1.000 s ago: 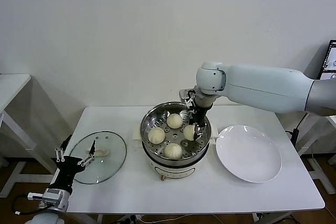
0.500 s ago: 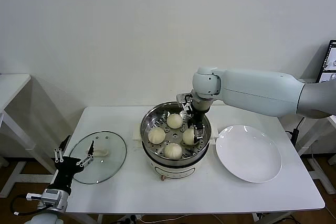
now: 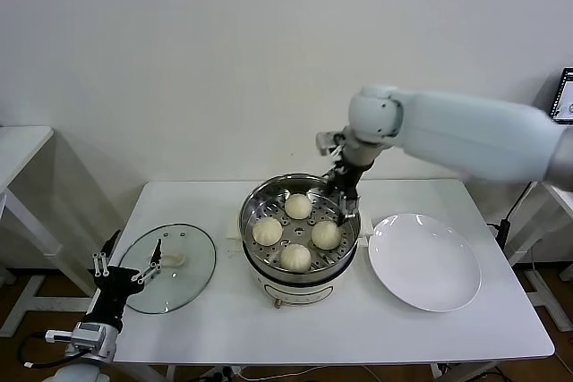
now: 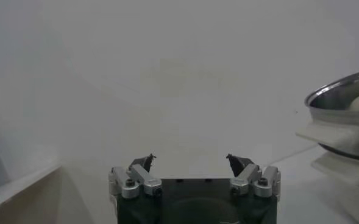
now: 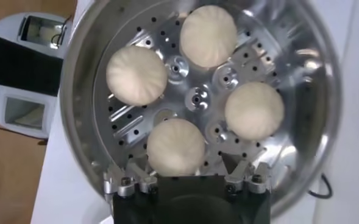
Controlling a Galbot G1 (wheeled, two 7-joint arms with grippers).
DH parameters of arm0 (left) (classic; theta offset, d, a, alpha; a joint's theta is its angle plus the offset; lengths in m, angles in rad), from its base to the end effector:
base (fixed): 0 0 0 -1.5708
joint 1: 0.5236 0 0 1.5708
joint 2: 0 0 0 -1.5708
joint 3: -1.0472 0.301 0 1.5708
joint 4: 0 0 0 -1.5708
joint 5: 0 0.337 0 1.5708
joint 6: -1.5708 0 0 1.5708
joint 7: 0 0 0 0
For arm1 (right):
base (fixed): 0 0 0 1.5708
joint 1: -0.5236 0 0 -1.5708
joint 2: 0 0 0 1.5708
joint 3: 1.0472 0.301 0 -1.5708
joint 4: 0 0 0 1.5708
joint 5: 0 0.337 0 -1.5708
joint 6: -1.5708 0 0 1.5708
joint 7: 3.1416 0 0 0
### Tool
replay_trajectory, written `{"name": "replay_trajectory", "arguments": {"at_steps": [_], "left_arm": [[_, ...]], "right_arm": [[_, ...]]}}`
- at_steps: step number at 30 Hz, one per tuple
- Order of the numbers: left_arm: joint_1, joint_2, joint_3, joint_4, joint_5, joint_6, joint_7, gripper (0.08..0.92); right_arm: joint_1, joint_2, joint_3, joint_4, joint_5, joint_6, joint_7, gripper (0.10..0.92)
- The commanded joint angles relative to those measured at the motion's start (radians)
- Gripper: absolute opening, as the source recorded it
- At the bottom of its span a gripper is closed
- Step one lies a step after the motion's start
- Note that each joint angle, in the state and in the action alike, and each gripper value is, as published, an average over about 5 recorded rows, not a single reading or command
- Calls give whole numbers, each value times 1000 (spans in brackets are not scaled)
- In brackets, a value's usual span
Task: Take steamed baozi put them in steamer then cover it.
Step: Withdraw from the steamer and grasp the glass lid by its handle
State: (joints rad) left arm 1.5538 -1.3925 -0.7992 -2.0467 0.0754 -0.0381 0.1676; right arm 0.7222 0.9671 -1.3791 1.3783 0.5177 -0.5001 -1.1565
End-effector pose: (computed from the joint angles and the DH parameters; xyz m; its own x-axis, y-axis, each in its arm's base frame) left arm 0.1891 0.1062 -0.2534 -0.9999 0.0127 0.0072 0.0144 0.9342 0.3565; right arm 0.4903 0.0500 -0.0113 -0.0701 -0.1939 0.9785 -0.9832 -0.1520 -0.1006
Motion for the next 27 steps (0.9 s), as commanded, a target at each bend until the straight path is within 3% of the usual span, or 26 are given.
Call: {"name": "replay_trajectory", "arguments": {"at_steps": [1, 6, 15, 21, 27], "left_arm": [[4, 1, 8, -34, -13, 26, 0, 823], [3, 2, 4, -67, -47, 67, -1, 823], [-13, -4, 3, -85, -58, 82, -46, 823], [-7, -5, 22, -86, -29, 41, -44, 823], [-8, -11, 30, -72, -13, 15, -51, 823]], "right_arm": [[-40, -311, 288, 93, 41, 8, -6, 823], [-255, -472, 561, 143, 88, 69, 118, 823], [-1056, -643, 1302, 295, 325, 350, 770, 823], [-1590, -505, 1768, 380, 331, 481, 1040, 823], [-1924, -237, 2034, 488, 237, 582, 1154, 823]]}}
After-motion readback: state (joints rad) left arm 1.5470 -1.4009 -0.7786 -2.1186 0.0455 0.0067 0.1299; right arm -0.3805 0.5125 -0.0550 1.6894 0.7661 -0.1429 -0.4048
